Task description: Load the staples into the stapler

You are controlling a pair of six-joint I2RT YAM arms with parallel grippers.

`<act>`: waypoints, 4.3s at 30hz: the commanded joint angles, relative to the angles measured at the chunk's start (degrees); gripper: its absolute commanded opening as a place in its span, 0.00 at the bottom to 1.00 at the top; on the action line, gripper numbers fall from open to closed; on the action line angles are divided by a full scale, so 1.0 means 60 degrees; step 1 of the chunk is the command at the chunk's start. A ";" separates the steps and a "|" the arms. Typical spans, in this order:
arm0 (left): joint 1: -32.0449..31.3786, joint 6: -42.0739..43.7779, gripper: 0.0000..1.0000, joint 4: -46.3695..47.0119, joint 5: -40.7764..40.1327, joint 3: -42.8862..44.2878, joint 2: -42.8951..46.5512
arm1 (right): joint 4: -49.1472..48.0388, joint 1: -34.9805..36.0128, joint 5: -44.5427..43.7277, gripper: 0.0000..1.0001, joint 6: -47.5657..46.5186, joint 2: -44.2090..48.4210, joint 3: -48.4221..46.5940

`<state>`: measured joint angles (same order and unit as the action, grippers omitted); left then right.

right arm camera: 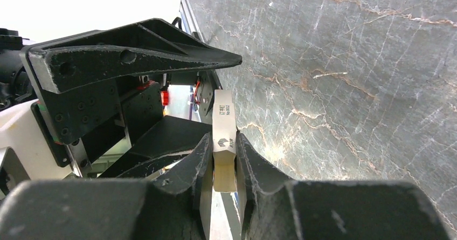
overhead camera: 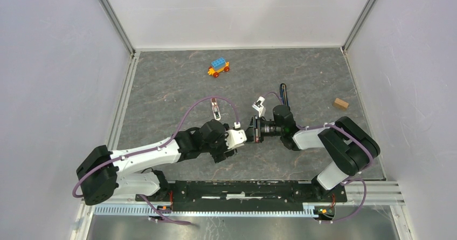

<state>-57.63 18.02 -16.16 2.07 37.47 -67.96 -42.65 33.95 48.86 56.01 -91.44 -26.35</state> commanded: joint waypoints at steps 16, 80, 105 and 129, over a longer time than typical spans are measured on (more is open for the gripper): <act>-0.0034 0.0135 0.66 0.0690 0.0217 0.0189 0.0188 | -0.1510 0.0001 0.0000 0.24 0.0801 0.0098 0.0431; 0.0045 0.0703 0.36 0.0567 -0.1405 -0.0600 -0.0193 | -0.0521 -0.1299 0.0577 0.30 -0.0524 -0.0138 0.0738; 0.0070 -0.0605 0.62 0.0638 -0.1000 0.0388 -0.1170 | 0.6108 -0.1704 -0.1979 0.49 -0.4862 0.0069 -0.1918; 0.4210 -0.4515 1.00 -0.0481 -0.1926 0.1044 0.3402 | 0.7181 0.0717 -0.6090 0.55 -0.5505 0.3167 -0.1870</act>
<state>-34.39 -4.89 -15.49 -5.98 41.87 -49.08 1.93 33.08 19.86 23.68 -73.87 -37.60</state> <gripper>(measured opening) 0.994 0.549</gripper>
